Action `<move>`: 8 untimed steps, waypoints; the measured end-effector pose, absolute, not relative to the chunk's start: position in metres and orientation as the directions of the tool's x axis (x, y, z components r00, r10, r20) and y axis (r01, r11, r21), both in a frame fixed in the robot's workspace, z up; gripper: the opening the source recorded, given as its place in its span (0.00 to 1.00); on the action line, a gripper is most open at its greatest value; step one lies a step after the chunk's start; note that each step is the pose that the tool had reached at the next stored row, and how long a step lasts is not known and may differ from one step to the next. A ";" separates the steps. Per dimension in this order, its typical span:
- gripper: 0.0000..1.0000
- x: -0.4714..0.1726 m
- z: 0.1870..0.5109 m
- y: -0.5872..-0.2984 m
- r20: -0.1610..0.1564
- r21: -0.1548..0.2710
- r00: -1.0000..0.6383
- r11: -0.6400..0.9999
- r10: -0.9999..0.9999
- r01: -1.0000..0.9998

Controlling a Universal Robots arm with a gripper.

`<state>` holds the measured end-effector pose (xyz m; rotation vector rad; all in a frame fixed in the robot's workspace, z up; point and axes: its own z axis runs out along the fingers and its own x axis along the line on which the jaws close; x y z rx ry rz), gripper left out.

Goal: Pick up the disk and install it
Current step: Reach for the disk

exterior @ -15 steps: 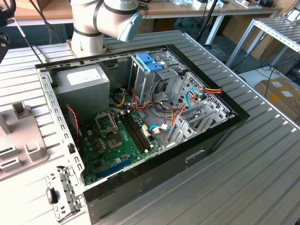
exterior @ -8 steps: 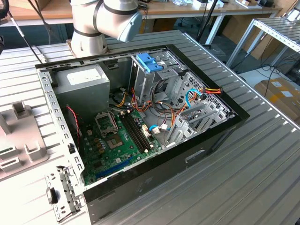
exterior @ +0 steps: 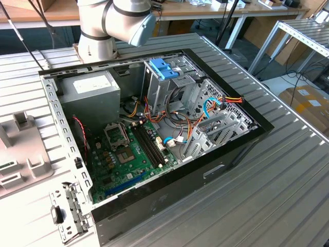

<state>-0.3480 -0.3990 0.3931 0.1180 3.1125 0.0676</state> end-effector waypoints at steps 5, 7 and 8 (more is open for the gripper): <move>0.11 -0.353 0.393 -0.399 -0.025 0.044 -0.997 0.996 0.076 0.075; 0.11 -0.355 0.393 -0.399 -0.024 0.044 -0.997 0.996 0.076 0.075; 0.11 -0.356 0.393 -0.399 -0.024 0.044 -0.997 0.996 0.076 0.075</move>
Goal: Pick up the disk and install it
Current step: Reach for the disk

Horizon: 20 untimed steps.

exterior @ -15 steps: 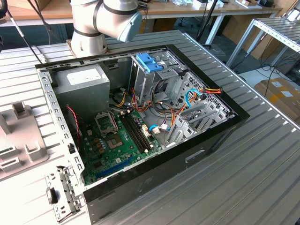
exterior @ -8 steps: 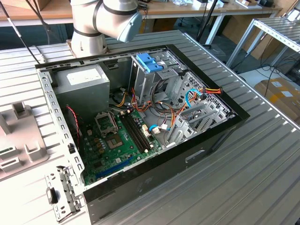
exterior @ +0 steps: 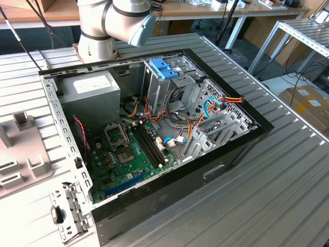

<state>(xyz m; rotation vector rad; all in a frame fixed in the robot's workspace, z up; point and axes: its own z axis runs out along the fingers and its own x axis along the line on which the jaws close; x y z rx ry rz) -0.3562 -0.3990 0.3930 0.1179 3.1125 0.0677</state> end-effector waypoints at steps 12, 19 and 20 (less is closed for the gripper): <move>0.11 -0.364 0.393 -0.397 -0.024 0.044 -0.997 0.996 0.076 0.075; 0.11 -0.366 0.393 -0.395 -0.024 0.044 -0.997 0.996 0.076 0.075; 0.11 -0.366 0.393 -0.394 -0.024 0.044 -0.997 0.996 0.076 0.075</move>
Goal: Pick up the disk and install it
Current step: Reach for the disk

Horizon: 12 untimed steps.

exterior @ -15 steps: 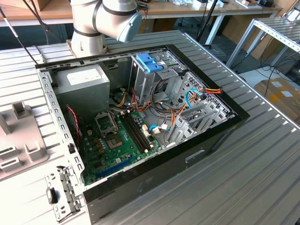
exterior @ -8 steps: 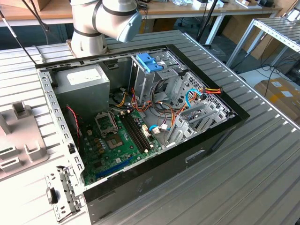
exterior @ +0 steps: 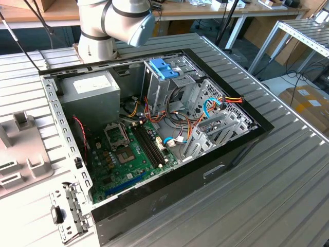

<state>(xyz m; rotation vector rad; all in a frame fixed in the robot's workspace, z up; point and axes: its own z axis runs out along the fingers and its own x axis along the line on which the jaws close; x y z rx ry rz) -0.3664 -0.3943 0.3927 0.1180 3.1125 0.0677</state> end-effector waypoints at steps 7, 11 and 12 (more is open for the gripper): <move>0.11 -0.368 0.392 -0.391 -0.025 0.044 -0.997 0.996 0.076 0.075; 0.11 -0.370 0.392 -0.387 -0.025 0.044 -0.997 0.996 0.076 0.075; 0.11 -0.381 0.391 -0.381 -0.025 0.044 -0.997 0.996 0.076 0.075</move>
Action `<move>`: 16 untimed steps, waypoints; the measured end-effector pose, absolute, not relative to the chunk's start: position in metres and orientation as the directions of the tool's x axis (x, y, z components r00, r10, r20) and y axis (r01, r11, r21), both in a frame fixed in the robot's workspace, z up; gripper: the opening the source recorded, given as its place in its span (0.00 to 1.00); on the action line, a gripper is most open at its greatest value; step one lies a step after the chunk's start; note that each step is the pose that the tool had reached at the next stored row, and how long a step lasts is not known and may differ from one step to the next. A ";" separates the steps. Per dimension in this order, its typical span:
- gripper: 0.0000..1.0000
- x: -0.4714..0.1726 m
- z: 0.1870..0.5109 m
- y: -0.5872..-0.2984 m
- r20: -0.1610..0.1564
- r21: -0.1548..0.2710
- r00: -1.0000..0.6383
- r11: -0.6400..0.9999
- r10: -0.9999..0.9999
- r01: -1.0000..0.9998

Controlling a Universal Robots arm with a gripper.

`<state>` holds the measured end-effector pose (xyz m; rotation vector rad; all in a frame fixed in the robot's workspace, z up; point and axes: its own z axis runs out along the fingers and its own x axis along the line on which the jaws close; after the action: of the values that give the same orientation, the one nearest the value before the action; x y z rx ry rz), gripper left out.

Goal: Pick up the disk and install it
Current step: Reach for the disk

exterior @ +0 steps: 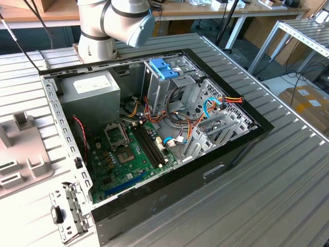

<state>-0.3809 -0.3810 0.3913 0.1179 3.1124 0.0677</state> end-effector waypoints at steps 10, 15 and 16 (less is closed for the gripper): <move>0.11 -0.406 0.378 -0.369 -0.024 0.044 -0.997 0.996 0.076 0.075; 0.11 -0.409 0.376 -0.366 -0.024 0.044 -0.997 0.996 0.076 0.075; 0.11 -0.410 0.375 -0.366 -0.024 0.044 -0.997 0.996 0.076 0.075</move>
<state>-0.4097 -0.3658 0.3751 0.1181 3.1125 0.0676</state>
